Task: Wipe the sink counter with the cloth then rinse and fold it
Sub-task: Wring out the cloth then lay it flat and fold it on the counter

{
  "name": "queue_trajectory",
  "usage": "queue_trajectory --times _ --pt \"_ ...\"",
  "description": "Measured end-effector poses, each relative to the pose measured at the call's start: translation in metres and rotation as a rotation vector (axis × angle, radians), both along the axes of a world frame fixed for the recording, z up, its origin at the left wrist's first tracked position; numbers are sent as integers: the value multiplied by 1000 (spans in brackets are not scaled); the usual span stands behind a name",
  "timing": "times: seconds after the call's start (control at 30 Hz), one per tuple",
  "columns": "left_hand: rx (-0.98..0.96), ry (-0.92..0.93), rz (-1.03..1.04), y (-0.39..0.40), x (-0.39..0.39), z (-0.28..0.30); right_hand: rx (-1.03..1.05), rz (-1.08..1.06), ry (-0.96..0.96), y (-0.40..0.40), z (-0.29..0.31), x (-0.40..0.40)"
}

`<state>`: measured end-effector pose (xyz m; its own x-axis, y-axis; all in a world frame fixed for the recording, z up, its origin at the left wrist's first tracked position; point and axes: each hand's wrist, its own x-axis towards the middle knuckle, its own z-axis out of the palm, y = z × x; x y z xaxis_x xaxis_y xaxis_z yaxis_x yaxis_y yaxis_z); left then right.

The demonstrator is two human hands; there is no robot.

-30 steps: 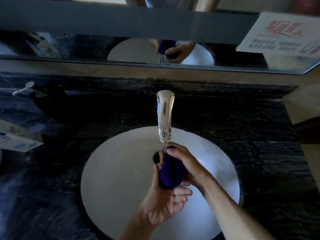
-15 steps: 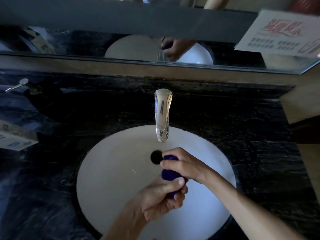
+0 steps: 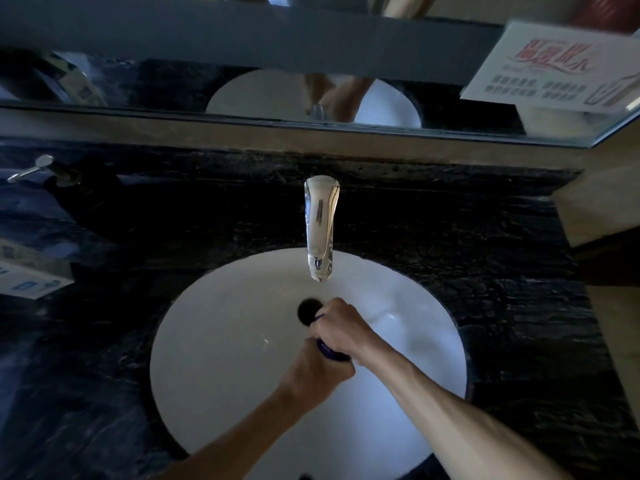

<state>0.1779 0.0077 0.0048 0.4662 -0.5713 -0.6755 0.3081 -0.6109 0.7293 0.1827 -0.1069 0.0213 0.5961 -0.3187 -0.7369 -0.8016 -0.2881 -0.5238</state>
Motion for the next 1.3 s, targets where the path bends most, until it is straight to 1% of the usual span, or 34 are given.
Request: queue_trajectory --times 0.1,0.2,0.23,0.3,0.33,0.4,0.47,0.53,0.7,0.77,0.87,0.93,1.03,1.1,1.17,1.3 --pt "4 -34 -8 1 -3 -3 -34 43 -17 0 0 -3" --pt "-83 -40 18 -7 5 -2 -48 21 -124 -5 9 -1" --pt "-95 -16 63 -7 8 -2 -11 -35 -155 -8 11 1" --pt "-164 18 180 -4 11 5 99 -233 -202 -13 13 0" --pt "-200 20 237 0 10 9 147 -334 -213 -13 14 -2" --pt "-240 -16 272 10 6 12 202 -473 -196 -10 17 -9" --pt "-271 -58 274 19 -1 13 216 -546 -159 -3 21 -16" --pt "-291 -72 294 27 -5 10 227 -576 -142 6 25 -24" --pt "-247 -205 139 40 -7 23 255 -710 -140 24 39 -43" --pt "-249 -209 139 46 -8 31 245 -764 -171 30 46 -51" --pt "-329 -155 237 58 -12 48 250 -797 -294 40 54 -60" --pt "-382 -80 330 66 -18 60 251 -771 -375 49 60 -67" --pt "-359 6 431 74 -22 64 333 -714 -479 63 64 -77" --pt "-337 -23 482 82 -20 65 454 -728 -539 70 66 -88" --pt "-335 -91 516 91 -20 69 558 -750 -608 77 69 -100" --pt "-364 -248 512 105 -29 77 598 -741 -740 98 77 -117"
